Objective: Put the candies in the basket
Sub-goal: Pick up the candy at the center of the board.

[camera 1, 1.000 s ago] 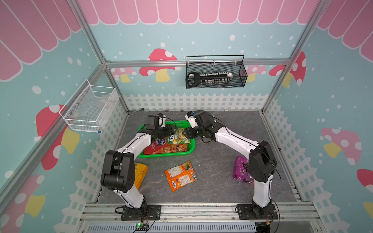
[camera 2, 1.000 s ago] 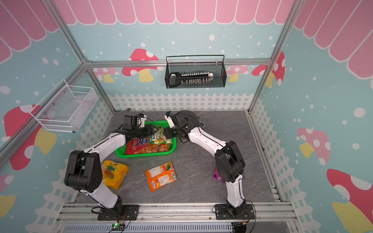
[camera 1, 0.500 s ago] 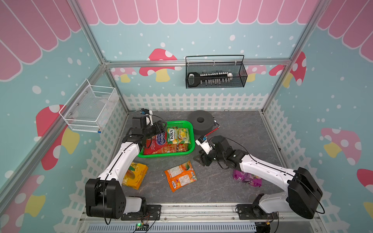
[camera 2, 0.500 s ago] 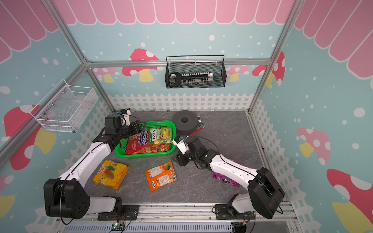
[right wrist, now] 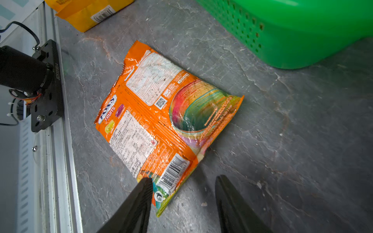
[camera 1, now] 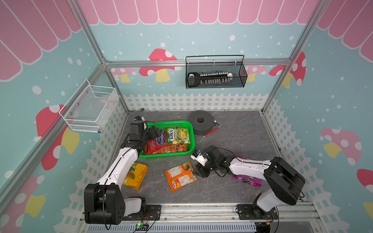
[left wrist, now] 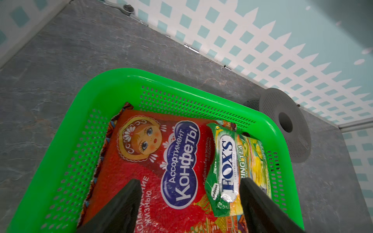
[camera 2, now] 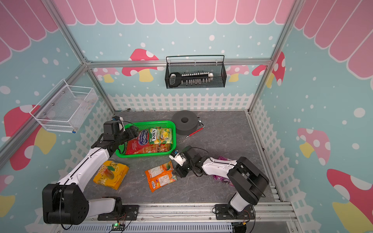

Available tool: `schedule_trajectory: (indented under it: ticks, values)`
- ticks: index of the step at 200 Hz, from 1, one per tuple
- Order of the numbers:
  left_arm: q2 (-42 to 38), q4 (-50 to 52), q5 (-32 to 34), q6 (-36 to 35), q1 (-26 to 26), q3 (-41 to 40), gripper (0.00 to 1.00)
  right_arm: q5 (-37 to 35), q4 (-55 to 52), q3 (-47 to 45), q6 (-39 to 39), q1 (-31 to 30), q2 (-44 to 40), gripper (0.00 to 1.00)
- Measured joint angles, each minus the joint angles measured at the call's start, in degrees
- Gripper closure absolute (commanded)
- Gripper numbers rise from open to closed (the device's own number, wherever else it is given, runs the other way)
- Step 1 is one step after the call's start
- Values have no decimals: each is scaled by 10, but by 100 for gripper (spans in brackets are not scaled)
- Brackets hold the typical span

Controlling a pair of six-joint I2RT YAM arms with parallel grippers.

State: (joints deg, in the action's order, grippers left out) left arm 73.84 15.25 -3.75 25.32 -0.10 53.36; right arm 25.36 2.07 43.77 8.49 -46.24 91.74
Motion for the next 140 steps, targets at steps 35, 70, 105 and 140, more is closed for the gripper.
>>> schedule_trajectory:
  ticks: [35,70,105,140]
  values:
    - [6,0,46,7,40,-1,7,15,-11,31,1,0,53,55]
    - [47,-1,61,15,63,-1,1,30,-21,37,-1,0,85,68]
    - [89,0,54,24,91,-1,1,42,-21,40,-1,0,92,89]
    - [115,-1,33,20,103,0,3,42,-22,38,0,0,92,100]
